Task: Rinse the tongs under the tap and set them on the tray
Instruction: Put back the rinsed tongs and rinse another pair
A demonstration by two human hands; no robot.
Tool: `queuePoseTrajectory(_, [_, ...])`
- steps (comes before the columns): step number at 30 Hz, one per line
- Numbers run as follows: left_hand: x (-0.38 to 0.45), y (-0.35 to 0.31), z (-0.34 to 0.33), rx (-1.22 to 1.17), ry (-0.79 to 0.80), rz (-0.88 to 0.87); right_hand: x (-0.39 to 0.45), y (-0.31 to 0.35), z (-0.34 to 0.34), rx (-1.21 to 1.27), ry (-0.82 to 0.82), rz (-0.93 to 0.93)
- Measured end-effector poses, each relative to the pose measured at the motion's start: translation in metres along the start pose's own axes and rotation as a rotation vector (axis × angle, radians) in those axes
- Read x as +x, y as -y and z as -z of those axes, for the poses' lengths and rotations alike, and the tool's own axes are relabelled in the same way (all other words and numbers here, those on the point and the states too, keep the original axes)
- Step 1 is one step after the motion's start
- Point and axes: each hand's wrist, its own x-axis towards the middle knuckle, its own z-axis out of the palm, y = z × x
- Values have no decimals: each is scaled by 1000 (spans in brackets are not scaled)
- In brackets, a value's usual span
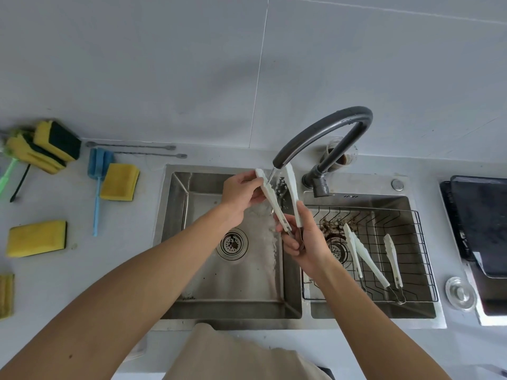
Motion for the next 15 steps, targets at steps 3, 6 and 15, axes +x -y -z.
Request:
queuePoseTrajectory(3, [2, -4, -2, -6, 31, 12, 5, 6, -4, 9, 23, 0])
queuePoseTrajectory(6, [0, -8, -6, -1, 76, 1, 6, 7, -4, -2, 13, 14])
queuePoseTrajectory(15, [-8, 4, -6, 48, 142, 20, -1, -1, 14, 141, 56, -117])
